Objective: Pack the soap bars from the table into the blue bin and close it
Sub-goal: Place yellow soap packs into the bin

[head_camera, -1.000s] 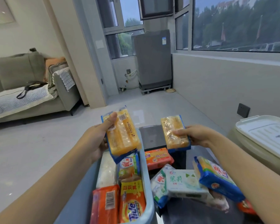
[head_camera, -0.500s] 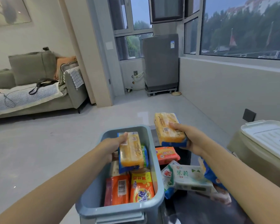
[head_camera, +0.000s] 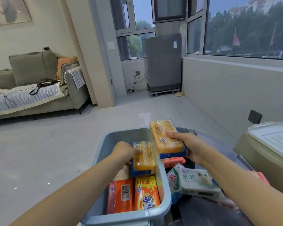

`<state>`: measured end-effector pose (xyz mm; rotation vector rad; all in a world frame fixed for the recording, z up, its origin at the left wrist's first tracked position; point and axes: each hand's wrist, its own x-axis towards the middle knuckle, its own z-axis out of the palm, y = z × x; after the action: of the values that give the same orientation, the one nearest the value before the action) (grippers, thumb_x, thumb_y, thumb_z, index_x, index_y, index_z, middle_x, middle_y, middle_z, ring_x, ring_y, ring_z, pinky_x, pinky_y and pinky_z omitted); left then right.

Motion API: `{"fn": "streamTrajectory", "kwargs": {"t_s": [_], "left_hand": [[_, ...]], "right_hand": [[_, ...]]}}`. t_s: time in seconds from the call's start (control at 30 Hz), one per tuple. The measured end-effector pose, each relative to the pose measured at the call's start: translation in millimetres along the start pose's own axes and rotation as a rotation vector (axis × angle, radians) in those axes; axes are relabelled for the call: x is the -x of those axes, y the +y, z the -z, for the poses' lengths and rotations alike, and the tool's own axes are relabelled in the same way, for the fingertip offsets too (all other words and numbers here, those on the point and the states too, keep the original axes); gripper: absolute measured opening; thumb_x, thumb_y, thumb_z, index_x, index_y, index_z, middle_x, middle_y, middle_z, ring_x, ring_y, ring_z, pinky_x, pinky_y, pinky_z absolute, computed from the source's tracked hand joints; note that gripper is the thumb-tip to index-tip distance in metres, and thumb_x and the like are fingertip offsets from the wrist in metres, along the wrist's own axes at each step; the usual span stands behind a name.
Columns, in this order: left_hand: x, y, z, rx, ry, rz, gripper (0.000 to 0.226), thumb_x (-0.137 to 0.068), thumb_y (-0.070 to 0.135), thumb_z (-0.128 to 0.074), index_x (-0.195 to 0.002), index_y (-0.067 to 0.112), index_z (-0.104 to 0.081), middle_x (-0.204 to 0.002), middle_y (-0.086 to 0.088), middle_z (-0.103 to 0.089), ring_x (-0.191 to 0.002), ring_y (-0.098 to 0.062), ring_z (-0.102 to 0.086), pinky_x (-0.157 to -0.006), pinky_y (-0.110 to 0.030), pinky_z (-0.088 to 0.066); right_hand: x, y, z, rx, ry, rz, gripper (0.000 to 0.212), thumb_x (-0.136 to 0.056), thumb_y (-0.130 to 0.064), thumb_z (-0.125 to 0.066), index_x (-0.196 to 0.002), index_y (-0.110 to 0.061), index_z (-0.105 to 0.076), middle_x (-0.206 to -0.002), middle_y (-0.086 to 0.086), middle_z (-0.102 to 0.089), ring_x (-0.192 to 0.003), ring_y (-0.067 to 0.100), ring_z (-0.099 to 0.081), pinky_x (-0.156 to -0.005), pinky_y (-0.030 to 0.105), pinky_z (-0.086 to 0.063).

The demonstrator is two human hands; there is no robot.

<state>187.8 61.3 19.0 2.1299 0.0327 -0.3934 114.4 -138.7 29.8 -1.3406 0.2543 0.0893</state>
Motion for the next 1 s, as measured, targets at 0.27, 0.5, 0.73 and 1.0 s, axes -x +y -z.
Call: {"fn": "streamTrajectory", "kwargs": {"t_s": [0.27,0.5,0.73,1.0], "left_hand": [[-1,-5,9,-0.118,-0.134,-0.007,0.043,-0.084,0.043,-0.061,-0.108,0.008,-0.066,-0.091,-0.003,-0.069,-0.079,-0.015,-0.063,-0.070,-0.026,-0.055],[14,14,17,0.171,-0.063,-0.235,0.060,-0.078,0.067,-0.044,-0.115,0.022,-0.062,-0.124,0.001,-0.060,-0.112,-0.016,-0.057,-0.095,-0.034,-0.043],[30,16,22,0.417,-0.259,-0.280,0.048,-0.080,0.039,-0.066,-0.123,0.030,-0.049,-0.107,-0.002,-0.071,-0.088,-0.019,-0.072,-0.066,-0.033,-0.058],[19,3,30,0.306,-0.108,-0.073,0.024,-0.091,0.020,-0.056,-0.113,0.011,-0.059,-0.092,-0.007,-0.072,-0.067,-0.015,-0.068,-0.044,-0.022,-0.051]], "right_hand": [[2,1,-12,-0.002,-0.001,-0.004,0.043,-0.064,-0.034,-0.074,-0.096,-0.008,-0.064,-0.075,0.004,-0.076,-0.063,0.017,-0.071,-0.048,0.021,-0.052],[8,2,-19,0.021,-0.074,0.090,0.030,-0.077,-0.031,-0.066,-0.096,-0.008,-0.065,-0.082,0.004,-0.076,-0.071,0.016,-0.071,-0.059,0.025,-0.057],[9,3,-35,0.135,-0.167,0.141,0.030,-0.091,-0.029,-0.051,-0.113,-0.010,-0.060,-0.104,0.010,-0.071,-0.094,0.022,-0.067,-0.080,0.032,-0.055],[1,-2,-16,0.186,0.037,0.157,0.029,-0.088,-0.017,-0.056,-0.117,-0.018,-0.057,-0.103,0.005,-0.062,-0.080,0.017,-0.059,-0.061,0.025,-0.047]]}}
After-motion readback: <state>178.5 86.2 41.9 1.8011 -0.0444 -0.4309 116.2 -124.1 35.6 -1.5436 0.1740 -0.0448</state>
